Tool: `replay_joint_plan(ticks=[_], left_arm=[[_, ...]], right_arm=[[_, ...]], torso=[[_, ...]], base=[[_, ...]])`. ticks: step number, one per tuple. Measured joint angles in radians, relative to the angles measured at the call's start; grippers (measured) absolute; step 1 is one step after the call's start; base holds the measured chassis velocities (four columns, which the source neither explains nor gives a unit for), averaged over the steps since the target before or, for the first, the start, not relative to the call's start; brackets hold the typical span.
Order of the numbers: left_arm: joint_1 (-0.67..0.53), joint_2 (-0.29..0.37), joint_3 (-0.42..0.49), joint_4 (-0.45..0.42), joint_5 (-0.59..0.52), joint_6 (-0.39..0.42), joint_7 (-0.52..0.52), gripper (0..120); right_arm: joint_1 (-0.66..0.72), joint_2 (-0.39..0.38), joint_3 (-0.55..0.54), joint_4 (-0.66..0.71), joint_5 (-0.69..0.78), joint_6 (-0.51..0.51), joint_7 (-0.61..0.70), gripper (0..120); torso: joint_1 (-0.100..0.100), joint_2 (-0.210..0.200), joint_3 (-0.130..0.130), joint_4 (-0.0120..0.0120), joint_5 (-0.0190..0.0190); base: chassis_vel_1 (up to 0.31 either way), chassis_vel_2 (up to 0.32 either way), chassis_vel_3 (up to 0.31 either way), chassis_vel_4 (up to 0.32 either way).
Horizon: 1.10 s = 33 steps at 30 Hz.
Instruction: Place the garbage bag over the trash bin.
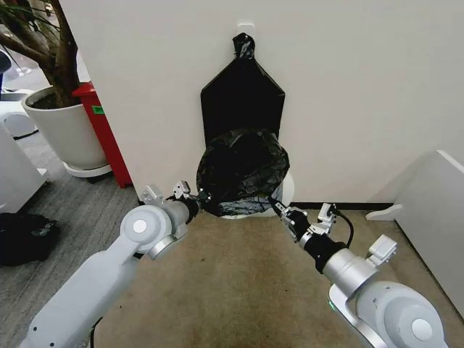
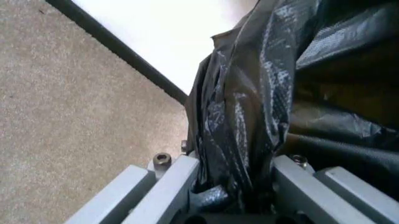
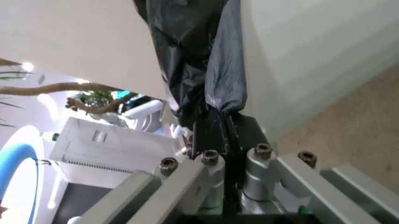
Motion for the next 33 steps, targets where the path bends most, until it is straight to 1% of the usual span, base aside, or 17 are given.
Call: replay_joint_plan(ticks=[11, 18, 26, 33], left_arm=[[-0.017, -0.007, 0.000, 0.020, 0.000, 0.006, 0.008, 0], [-0.031, -0.011, -0.004, 0.031, -0.011, 0.006, 0.014, 0], [-0.037, -0.012, -0.007, 0.032, -0.021, 0.010, 0.020, 0], [-0.038, -0.016, -0.007, 0.028, -0.035, 0.012, 0.021, 0]], right_arm=[[0.000, -0.018, 0.008, 0.002, 0.016, -0.006, 0.014, 0], [-0.034, -0.021, 0.001, 0.002, 0.017, -0.041, 0.057, 0], [-0.023, -0.019, -0.020, -0.059, -0.022, -0.061, 0.086, 0], [0.019, -0.010, -0.082, -0.134, -0.100, -0.063, 0.087, 0]], torso=[[0.000, 0.000, 0.000, 0.0000, 0.0001], [0.000, 0.000, 0.000, 0.0000, 0.0000], [0.000, 0.000, 0.000, 0.0000, 0.0000], [0.000, 0.000, 0.000, 0.0000, 0.0000]], base=[[0.000, 0.000, 0.000, 0.000], [0.000, 0.000, 0.000, 0.000], [0.000, 0.000, 0.000, 0.000], [0.000, 0.000, 0.000, 0.000]])
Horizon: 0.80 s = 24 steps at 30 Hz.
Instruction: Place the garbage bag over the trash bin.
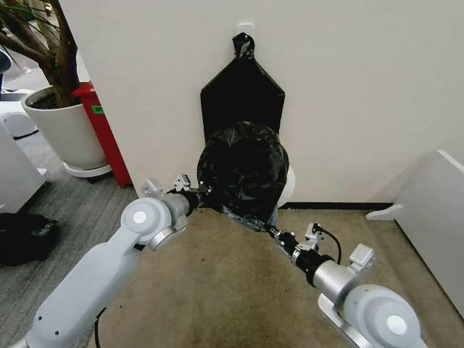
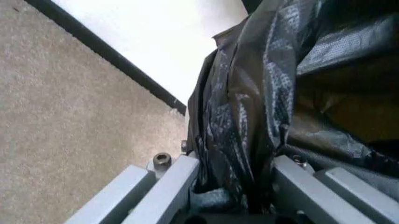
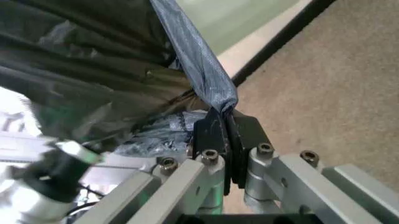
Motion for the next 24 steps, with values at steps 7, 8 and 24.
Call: replay_joint_plan(ticks=[7, 8, 24], left_arm=[[0.001, 0.009, 0.000, -0.032, -0.037, 0.000, -0.014, 0], [0.001, 0.009, 0.000, -0.032, -0.037, 0.000, -0.014, 0], [0.041, 0.028, -0.010, -0.082, -0.053, 0.000, -0.036, 0]], right_arm=[[0.034, 0.011, -0.036, -0.091, -0.103, 0.010, -0.025, 0], [0.034, 0.011, -0.036, -0.091, -0.103, 0.010, -0.025, 0], [0.057, 0.012, -0.026, -0.171, -0.200, 0.025, -0.026, 0]], torso=[[0.000, 0.000, 0.000, 0.0000, 0.0000], [0.000, 0.000, 0.000, 0.0000, 0.0000], [0.000, 0.000, 0.000, 0.0000, 0.0000]], base=[[0.000, 0.000, 0.000, 0.000], [0.000, 0.000, 0.000, 0.000], [0.000, 0.000, 0.000, 0.000]])
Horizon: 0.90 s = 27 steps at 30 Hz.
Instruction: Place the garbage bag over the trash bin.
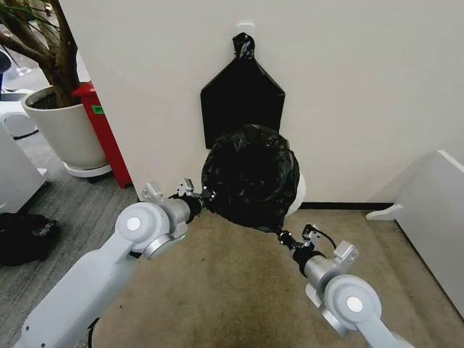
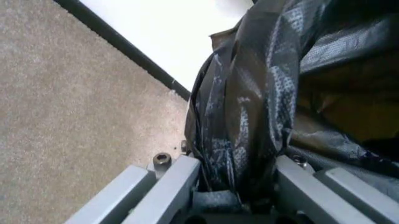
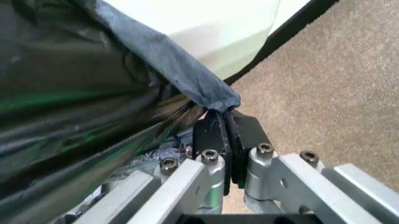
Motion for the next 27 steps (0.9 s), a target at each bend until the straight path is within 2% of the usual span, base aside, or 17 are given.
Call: replay_joint_plan(ticks=[7, 12, 16, 18, 20, 21, 25, 26, 27], left_arm=[[-0.013, -0.002, -0.008, 0.015, 0.006, 0.001, 0.000, 0], [-0.038, -0.014, -0.007, 0.039, 0.010, 0.002, -0.001, 0], [-0.048, -0.019, -0.002, 0.049, 0.013, 0.002, -0.002, 0], [-0.055, -0.022, -0.001, 0.054, 0.010, 0.003, -0.002, 0], [-0.059, -0.025, -0.001, 0.056, -0.001, 0.004, -0.004, 0], [-0.059, -0.025, -0.001, 0.056, -0.001, 0.004, -0.004, 0], [-0.061, -0.020, -0.008, 0.056, -0.034, 0.010, -0.005, 0], [-0.061, -0.020, -0.008, 0.056, -0.034, 0.010, -0.005, 0], [-0.061, -0.018, -0.012, 0.054, -0.047, 0.013, -0.004, 0]], right_arm=[[-0.081, -0.018, 0.028, 0.079, -0.041, -0.053, -0.010, 5], [-0.162, -0.044, 0.045, 0.133, -0.145, -0.077, -0.064, 22], [-0.193, -0.060, 0.060, 0.171, -0.193, -0.085, -0.073, 32], [-0.207, -0.079, 0.077, 0.188, -0.218, -0.091, -0.080, 42], [-0.207, -0.087, 0.086, 0.179, -0.225, -0.094, -0.081, 52], [-0.207, -0.087, 0.086, 0.179, -0.225, -0.094, -0.081, 52], [-0.195, -0.082, 0.088, 0.136, -0.217, -0.093, -0.091, 67], [-0.195, -0.082, 0.088, 0.136, -0.217, -0.093, -0.091, 67], [-0.185, -0.077, 0.085, 0.112, -0.211, -0.087, -0.102, 73]], torso=[[0.000, 0.000, 0.000, 0.0000, 0.0000], [0.000, 0.000, 0.000, -0.0001, 0.0001], [0.000, 0.000, 0.000, -0.0001, 0.0000], [0.000, 0.000, 0.000, -0.0001, -0.0001], [0.000, 0.000, 0.000, 0.0000, 0.0000], [0.000, 0.000, 0.000, 0.0000, 0.0000], [0.000, 0.000, 0.000, 0.0000, 0.0001], [0.000, 0.000, 0.000, 0.0000, 0.0001], [0.000, 0.000, 0.000, 0.0000, 0.0000]], base=[[0.000, 0.000, 0.000, 0.000], [0.000, 0.000, 0.000, 0.000], [0.000, 0.000, 0.000, 0.000], [0.000, 0.000, 0.000, 0.000], [0.000, 0.000, 0.000, 0.000], [0.000, 0.000, 0.000, 0.000], [0.000, 0.000, 0.000, 0.000], [0.000, 0.000, 0.000, 0.000], [0.000, 0.000, 0.000, 0.000]])
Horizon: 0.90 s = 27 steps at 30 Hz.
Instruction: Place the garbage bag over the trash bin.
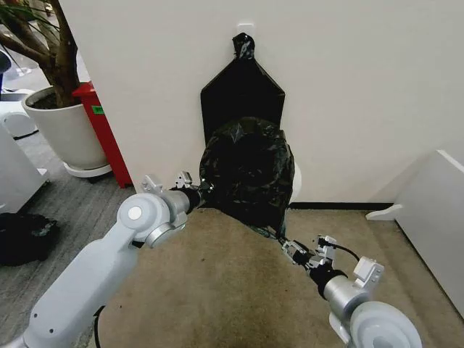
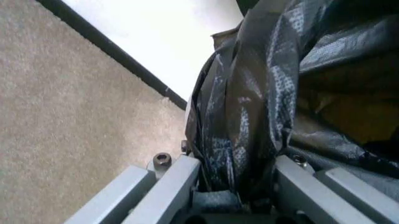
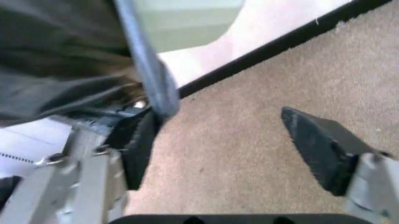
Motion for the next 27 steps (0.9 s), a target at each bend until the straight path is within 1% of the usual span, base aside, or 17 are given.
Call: replay_joint_plan(ticks=[5, 9, 15, 21, 27], left_arm=[[0.008, 0.009, -0.004, -0.015, -0.041, 0.005, 0.003, 0], [0.016, 0.013, -0.006, -0.024, -0.065, 0.010, 0.009, 0], [0.026, 0.011, -0.007, -0.032, -0.087, 0.013, 0.011, 0], [0.024, 0.008, -0.008, -0.013, -0.099, 0.013, 0.011, 0], [0.020, 0.005, -0.009, 0.009, -0.115, 0.013, 0.010, 0]], right_arm=[[0.052, 0.015, -0.036, -0.103, -0.017, 0.022, -0.033, 94], [0.087, 0.027, -0.046, -0.136, 0.002, 0.037, -0.030, 100], [0.100, 0.036, -0.029, -0.128, 0.063, 0.065, -0.033, 100], [0.036, 0.010, -0.008, -0.011, 0.118, 0.049, -0.076, 100], [-0.011, 0.000, -0.002, 0.047, 0.115, 0.042, -0.138, 100]], torso=[[0.000, 0.000, 0.000, 0.0000, 0.0001], [0.000, 0.000, 0.000, 0.0001, 0.0000], [0.000, 0.000, 0.000, 0.0001, 0.0001], [0.000, 0.000, 0.000, 0.0000, -0.0002], [0.000, 0.000, 0.000, 0.0000, 0.0000]], base=[[0.000, 0.000, 0.000, 0.000], [0.000, 0.000, 0.000, 0.000], [0.000, 0.000, 0.000, 0.000], [0.000, 0.000, 0.000, 0.000], [0.000, 0.000, 0.000, 0.000]])
